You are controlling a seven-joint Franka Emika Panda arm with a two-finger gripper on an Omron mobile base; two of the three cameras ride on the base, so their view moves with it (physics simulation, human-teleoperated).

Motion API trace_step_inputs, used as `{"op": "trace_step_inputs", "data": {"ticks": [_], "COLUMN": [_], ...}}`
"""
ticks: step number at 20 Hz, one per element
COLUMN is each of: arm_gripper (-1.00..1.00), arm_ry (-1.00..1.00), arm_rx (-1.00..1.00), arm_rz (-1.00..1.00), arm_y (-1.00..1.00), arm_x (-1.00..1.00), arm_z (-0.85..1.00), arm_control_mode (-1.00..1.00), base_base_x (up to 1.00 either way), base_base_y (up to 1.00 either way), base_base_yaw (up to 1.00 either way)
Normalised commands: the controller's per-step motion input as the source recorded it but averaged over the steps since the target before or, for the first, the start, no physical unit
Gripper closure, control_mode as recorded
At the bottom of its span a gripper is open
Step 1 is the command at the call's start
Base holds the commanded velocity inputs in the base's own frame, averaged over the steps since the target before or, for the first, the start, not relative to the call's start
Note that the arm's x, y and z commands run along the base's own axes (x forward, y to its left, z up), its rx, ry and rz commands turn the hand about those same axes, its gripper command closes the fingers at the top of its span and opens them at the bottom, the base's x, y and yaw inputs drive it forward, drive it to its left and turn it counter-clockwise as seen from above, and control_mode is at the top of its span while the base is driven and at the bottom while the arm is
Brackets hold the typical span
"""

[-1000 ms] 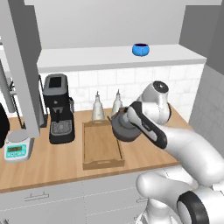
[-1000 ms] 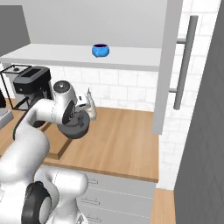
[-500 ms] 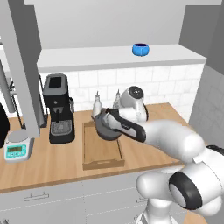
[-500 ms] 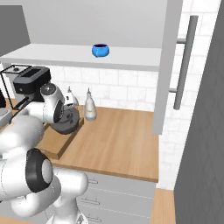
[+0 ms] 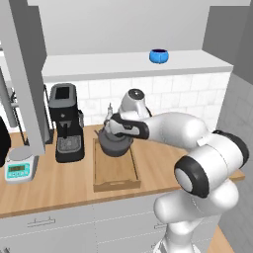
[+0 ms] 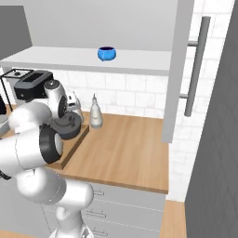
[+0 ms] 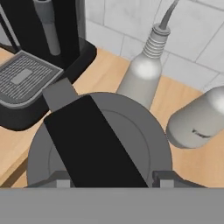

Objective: Pick the kettle from the counter and place it on the tray. Then pick the mug from the cabinet and place it on the tray. Then close the cabinet doors.

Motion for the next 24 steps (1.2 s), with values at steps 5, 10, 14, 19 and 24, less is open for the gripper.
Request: {"op": "trace_step_inputs", "data": {"ticks": [5, 10, 14, 19, 24], "arm_gripper": [1.00, 1.00, 1.00, -1.00, -1.00], "arm_ry": [0.00, 0.00, 0.00, 0.00, 0.00], "arm_rx": [0.00, 0.00, 0.00, 0.00, 0.00], "arm_rz": [0.00, 0.00, 0.00, 0.00, 0.00], "arm_y": [0.02, 0.01, 0.00, 0.00, 0.00], "arm_x": [0.27, 0.14, -0.06, -0.31, -0.18], "arm_z": [-0.32, -0.39, -0.19, -0.09, 0.00], "arm_control_mode": [-1.00, -1.00, -1.00, -1.00, -1.00], "base_base_x": [0.00, 0.00, 0.00, 0.00, 0.00], "base_base_y": [0.00, 0.00, 0.00, 0.00, 0.00], "base_base_yaw": [0.00, 0.00, 0.00, 0.00, 0.00]}}
